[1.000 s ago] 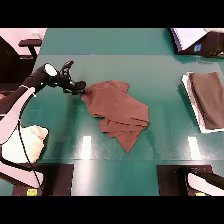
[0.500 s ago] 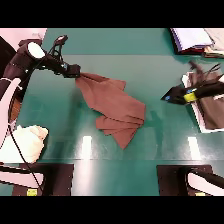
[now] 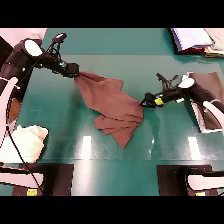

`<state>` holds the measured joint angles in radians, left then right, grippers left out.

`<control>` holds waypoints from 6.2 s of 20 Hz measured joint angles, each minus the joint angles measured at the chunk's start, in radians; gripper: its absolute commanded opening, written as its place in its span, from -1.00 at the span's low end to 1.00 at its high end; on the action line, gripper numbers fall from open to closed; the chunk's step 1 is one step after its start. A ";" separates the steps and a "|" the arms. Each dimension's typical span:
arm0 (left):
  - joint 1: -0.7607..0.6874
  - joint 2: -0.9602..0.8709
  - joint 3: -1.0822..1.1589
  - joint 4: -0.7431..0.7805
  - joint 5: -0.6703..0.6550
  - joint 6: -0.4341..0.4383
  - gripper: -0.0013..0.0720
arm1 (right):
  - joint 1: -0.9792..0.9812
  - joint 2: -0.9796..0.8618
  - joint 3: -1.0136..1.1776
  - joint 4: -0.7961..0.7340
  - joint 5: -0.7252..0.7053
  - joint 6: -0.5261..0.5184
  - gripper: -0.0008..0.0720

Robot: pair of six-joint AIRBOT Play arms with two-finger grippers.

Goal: Fold the shirts.

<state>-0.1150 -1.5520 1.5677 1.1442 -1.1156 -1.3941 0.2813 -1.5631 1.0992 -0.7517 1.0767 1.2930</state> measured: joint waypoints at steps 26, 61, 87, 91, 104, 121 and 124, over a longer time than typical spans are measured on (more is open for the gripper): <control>0.000 0.635 0.349 -0.055 -0.187 -0.002 -0.90 | -0.036 0.438 0.741 -0.243 0.507 0.183 -0.94; 0.000 0.434 -0.282 0.183 -0.099 -0.013 -0.90 | -0.138 -0.060 0.075 -0.187 0.046 0.096 -0.93; 0.000 0.730 0.504 0.224 -0.043 -0.122 -0.90 | -0.571 0.592 0.958 -0.192 0.381 0.114 -0.95; 0.000 0.663 0.320 0.290 -0.084 -0.124 -0.90 | -0.521 0.458 0.964 -0.227 0.427 0.127 -0.94; 0.003 0.113 -0.117 0.288 0.101 -0.124 0.48 | -0.225 -0.123 0.760 -0.486 0.317 0.138 0.43; 0.311 0.424 -0.788 -0.033 -0.074 0.001 0.48 | -0.464 0.360 0.000 -0.135 0.355 -0.013 0.15; 0.270 0.436 -0.872 -0.091 -0.002 0.022 0.48 | -0.468 0.408 -0.048 -0.122 0.344 -0.019 0.15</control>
<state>0.1547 -1.1156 0.6952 1.0531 -1.1175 -1.3720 -0.1871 -1.1549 1.0515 -0.8738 1.4208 1.2743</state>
